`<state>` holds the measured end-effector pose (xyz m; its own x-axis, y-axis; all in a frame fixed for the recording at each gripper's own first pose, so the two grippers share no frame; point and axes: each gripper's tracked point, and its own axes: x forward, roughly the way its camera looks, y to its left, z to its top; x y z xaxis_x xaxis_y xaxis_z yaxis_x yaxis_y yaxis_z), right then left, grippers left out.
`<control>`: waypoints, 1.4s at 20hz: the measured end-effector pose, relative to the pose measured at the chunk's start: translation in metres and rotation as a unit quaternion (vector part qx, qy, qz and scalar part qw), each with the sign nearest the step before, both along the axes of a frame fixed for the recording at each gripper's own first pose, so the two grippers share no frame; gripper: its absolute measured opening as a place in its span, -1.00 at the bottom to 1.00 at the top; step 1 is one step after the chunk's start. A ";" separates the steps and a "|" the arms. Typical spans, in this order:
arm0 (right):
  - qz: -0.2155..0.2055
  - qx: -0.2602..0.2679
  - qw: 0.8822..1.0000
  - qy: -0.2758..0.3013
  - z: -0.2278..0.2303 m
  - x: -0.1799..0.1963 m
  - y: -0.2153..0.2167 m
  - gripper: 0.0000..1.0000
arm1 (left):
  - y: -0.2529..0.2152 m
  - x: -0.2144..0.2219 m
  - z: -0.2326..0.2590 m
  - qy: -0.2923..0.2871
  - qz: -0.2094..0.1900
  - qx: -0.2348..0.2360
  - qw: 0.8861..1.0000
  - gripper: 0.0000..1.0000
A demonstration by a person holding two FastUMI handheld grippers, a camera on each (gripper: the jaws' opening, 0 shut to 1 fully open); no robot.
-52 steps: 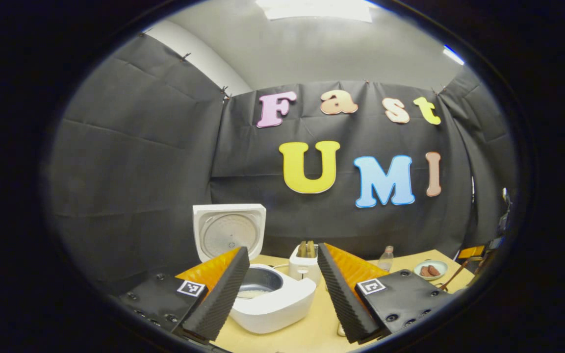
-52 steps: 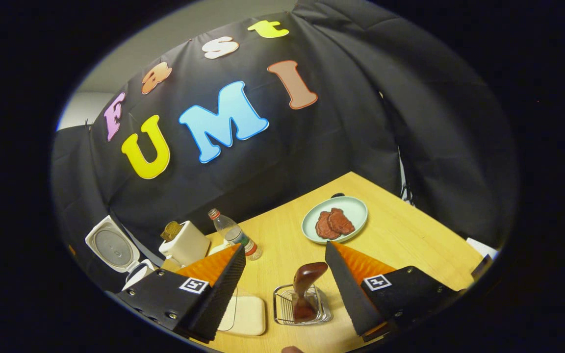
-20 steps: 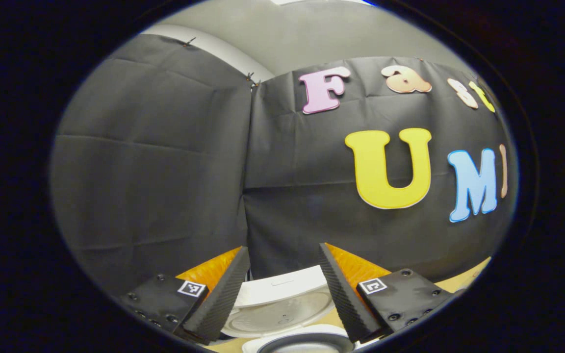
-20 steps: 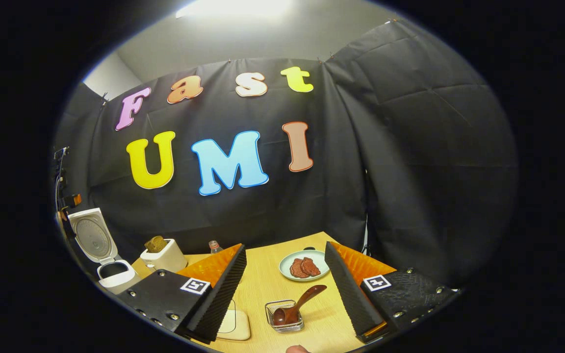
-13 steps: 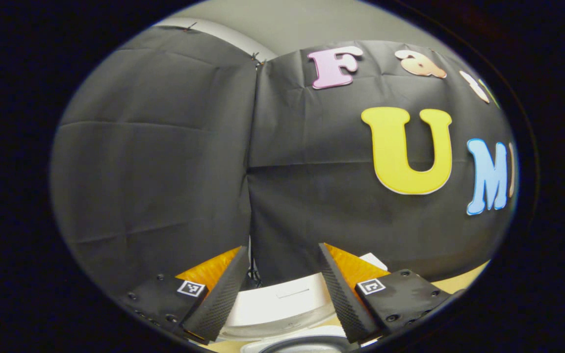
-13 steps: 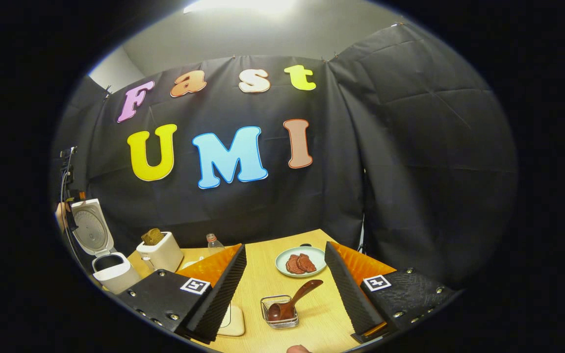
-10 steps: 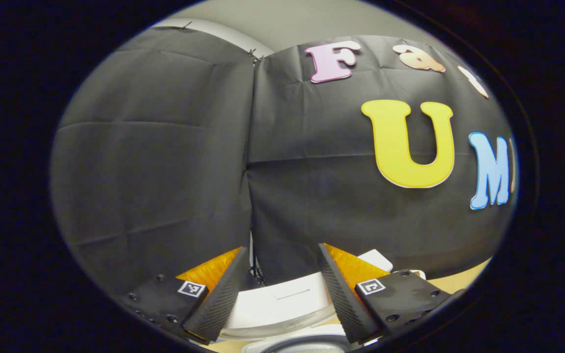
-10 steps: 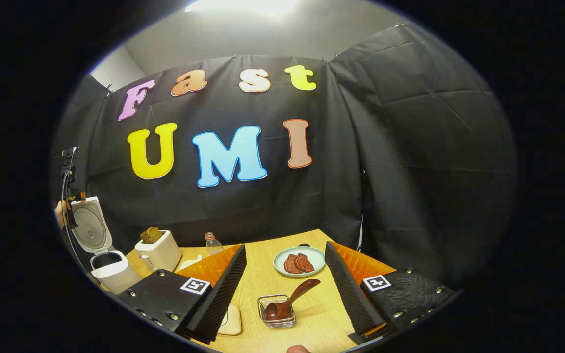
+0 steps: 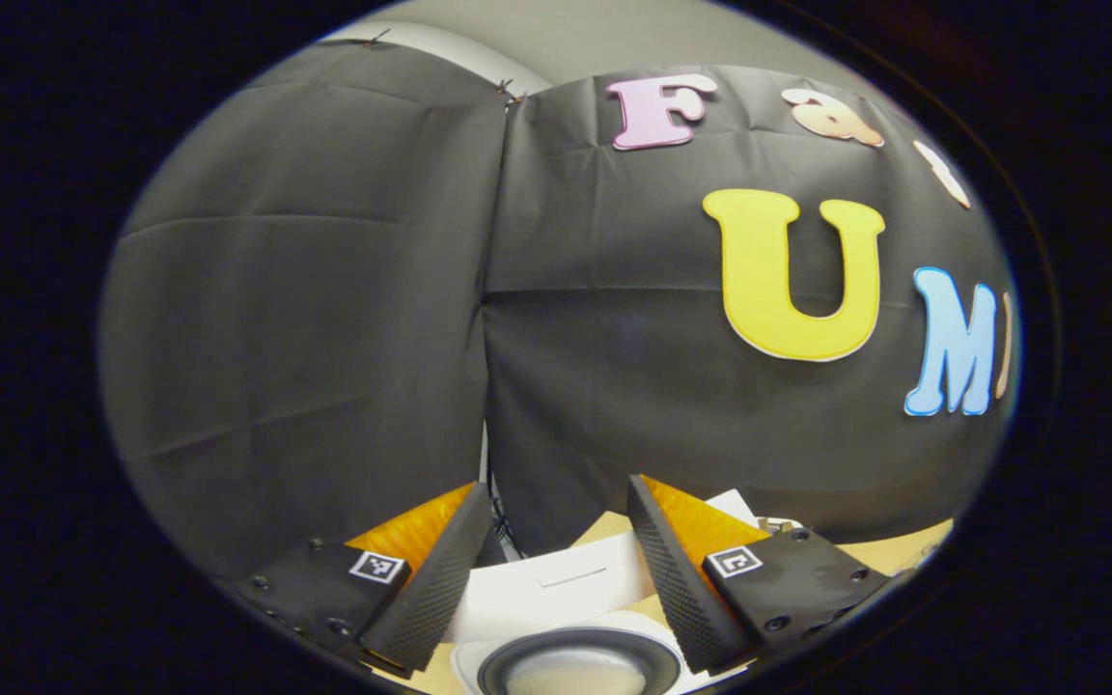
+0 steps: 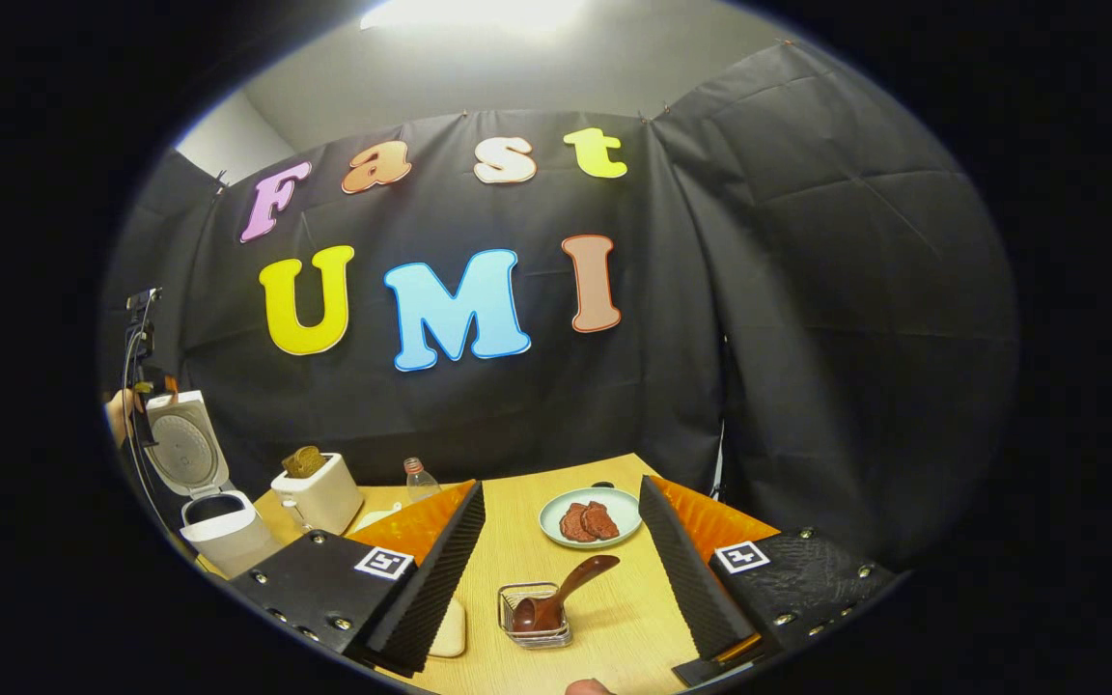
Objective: Close the left gripper, press the button to open the rice cooker; take a wooden spoon from the chopstick holder with the right hand, scoop a spoonful of rice and pour it into the rice cooker, then put the wooden spoon back into the chopstick holder.
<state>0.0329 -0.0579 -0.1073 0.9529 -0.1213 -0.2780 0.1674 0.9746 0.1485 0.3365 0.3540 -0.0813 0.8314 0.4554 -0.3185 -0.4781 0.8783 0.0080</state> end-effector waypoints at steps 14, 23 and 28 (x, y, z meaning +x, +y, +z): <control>0.061 -0.002 0.998 -0.012 0.010 0.000 -0.023 0.96 | -0.086 -0.072 -0.050 0.033 -0.014 -0.033 0.999 0.94; 0.081 0.003 0.997 -0.005 0.006 -0.003 -0.035 0.96 | -0.126 -0.100 -0.101 0.068 -0.023 -0.031 0.997 0.94; 0.086 0.002 0.996 -0.002 0.004 -0.004 -0.038 0.96 | -0.134 -0.108 -0.132 0.098 -0.023 -0.029 0.994 0.94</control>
